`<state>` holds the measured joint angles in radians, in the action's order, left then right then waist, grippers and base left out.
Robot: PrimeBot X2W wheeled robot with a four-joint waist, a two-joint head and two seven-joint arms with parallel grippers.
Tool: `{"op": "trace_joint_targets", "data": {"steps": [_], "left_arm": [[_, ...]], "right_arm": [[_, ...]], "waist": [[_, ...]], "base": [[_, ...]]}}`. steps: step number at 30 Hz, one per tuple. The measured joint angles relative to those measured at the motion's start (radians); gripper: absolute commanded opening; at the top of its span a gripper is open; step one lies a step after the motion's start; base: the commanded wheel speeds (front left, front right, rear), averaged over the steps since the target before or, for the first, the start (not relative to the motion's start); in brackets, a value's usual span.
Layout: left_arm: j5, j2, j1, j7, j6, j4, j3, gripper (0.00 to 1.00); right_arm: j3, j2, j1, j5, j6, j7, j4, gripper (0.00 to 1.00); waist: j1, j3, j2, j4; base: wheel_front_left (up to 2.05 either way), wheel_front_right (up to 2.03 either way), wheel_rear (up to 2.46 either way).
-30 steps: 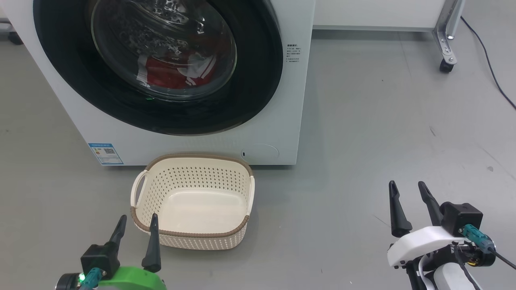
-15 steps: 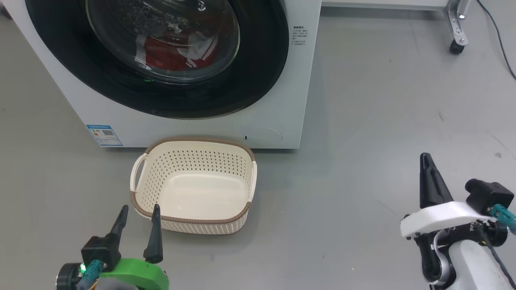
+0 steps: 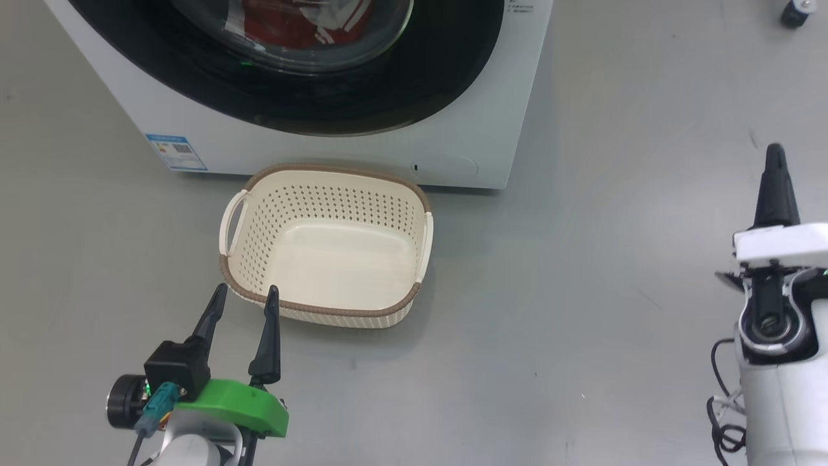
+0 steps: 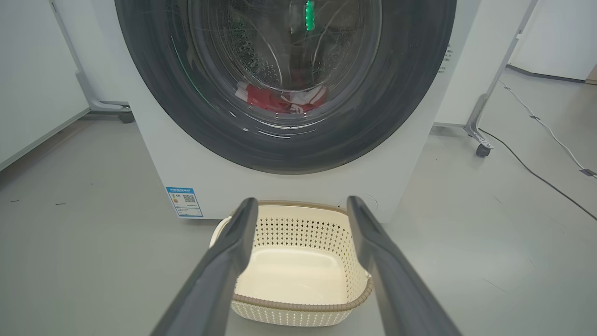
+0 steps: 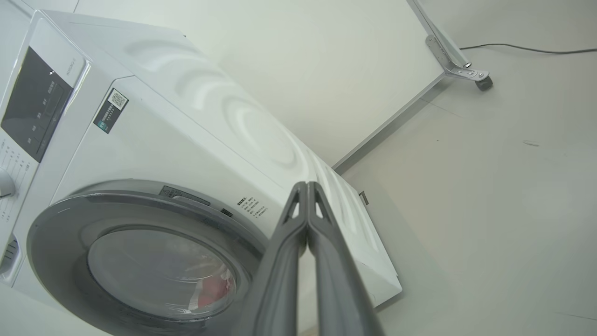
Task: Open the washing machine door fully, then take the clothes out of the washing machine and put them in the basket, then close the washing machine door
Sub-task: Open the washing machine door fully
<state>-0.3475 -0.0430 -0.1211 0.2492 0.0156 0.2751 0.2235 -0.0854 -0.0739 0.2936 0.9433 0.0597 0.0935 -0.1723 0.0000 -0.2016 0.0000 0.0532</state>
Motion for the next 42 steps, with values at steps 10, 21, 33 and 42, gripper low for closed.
{"op": "trace_joint_targets", "data": {"steps": [10, 21, 33, 42], "left_arm": [[-0.028, 0.001, -0.056, 0.000, 0.000, -0.027, 0.036, 1.00], [-0.059, 0.003, -0.113, 0.003, -0.001, -0.051, 0.077, 1.00], [-0.112, 0.006, -0.179, 0.003, -0.011, -0.065, 0.141, 1.00], [-0.141, 0.009, -0.207, 0.003, -0.030, -0.068, 0.166, 1.00]], "right_arm": [[-0.068, -0.053, 0.227, 0.131, -0.036, -0.141, 0.016, 0.00], [-0.049, -0.114, 0.439, 0.179, -0.073, -0.278, 0.009, 0.00], [-0.015, -0.125, 0.658, 0.247, -0.125, -0.405, -0.040, 0.00], [-0.011, -0.115, 0.755, 0.290, -0.160, -0.473, -0.131, 0.00]], "waist": [[0.0000, -0.094, 0.0000, 0.063], [0.0001, -0.207, 0.0000, 0.122], [0.0001, -0.321, 0.0000, 0.183], [0.0001, -0.371, 0.0000, 0.232]], "base": [[0.00, 0.00, 0.00], [0.00, 0.00, 0.00], [0.00, 0.00, 0.00], [0.00, 0.00, 0.00]]}}
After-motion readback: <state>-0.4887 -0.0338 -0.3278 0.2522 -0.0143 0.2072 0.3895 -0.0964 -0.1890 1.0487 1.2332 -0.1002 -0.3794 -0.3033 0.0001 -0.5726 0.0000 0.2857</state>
